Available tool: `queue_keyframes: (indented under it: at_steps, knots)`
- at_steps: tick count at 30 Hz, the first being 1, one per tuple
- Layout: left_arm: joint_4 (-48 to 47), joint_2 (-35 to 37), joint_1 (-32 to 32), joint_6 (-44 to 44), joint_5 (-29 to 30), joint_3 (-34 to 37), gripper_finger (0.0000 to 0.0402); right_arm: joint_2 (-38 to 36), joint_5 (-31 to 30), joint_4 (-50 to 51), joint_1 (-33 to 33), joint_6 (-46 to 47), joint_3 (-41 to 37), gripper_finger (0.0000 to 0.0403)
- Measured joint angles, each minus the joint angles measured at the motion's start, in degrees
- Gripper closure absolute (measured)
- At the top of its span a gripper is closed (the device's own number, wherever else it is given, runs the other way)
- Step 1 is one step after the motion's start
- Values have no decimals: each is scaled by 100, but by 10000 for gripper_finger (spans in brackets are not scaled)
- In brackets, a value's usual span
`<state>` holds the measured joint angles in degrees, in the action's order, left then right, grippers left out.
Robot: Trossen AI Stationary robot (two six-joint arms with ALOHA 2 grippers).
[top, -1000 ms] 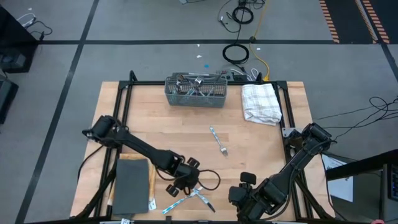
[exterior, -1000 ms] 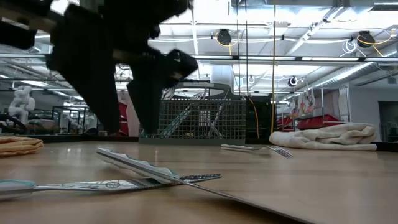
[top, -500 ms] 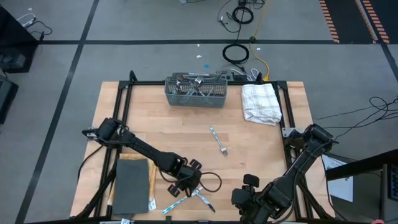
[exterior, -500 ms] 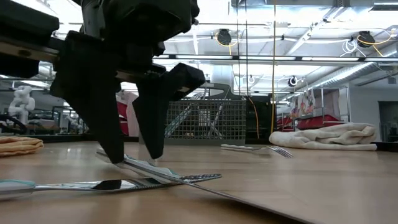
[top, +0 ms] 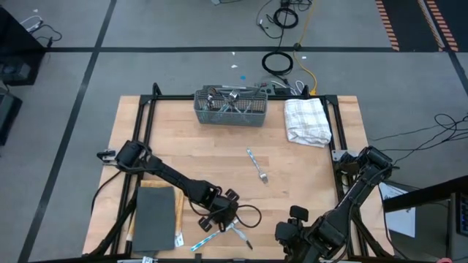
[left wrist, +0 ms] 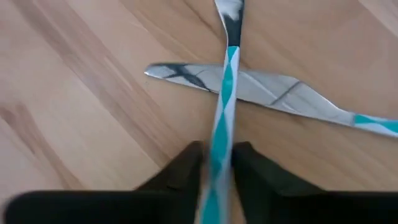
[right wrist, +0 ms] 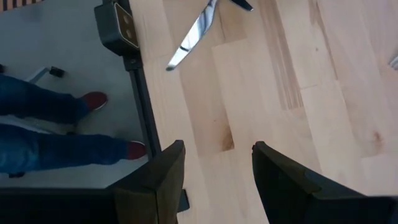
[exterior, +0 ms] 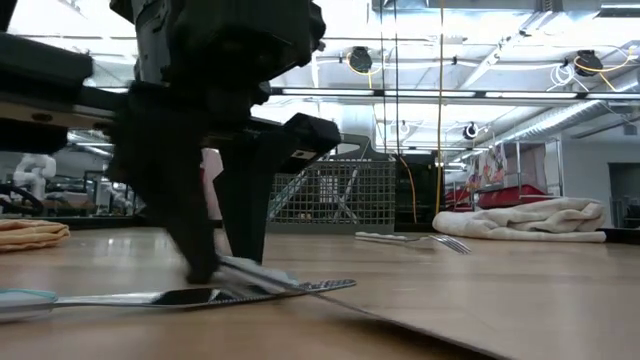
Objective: Sort silverware
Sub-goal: Put the blue knife into the silverware basket
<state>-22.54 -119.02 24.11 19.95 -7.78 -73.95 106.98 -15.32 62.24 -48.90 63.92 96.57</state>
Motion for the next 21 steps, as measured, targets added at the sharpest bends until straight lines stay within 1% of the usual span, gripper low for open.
queue_keyframes:
  at_steps: [2, 3, 9, 14, 16, 19, 21]
  knots:
    - [76, -129, -3, -8, -38, -15, 354, 0, 1, -4, 2, 1, 0, 227]
    - [115, -184, -3, -12, -77, -24, 369, 0, 3, 0, 2, 19, 0, 227]
    - [48, -229, -30, -377, 22, -37, 371, 0, 2, 51, -31, 256, 0, 227]
    - [-96, 194, -174, -632, 52, 34, 371, 0, -196, 279, -121, 580, 0, 227]
    - [-291, 393, -281, -787, 156, 75, 371, 0, -288, 368, -183, 799, 0, 227]
    - [-429, 763, -473, -996, 504, 82, 371, 0, -613, 399, -334, 1129, 0, 227]
    - [-454, 1041, -571, -1085, 673, 60, 371, 0, -971, 433, -473, 1413, 0, 227]
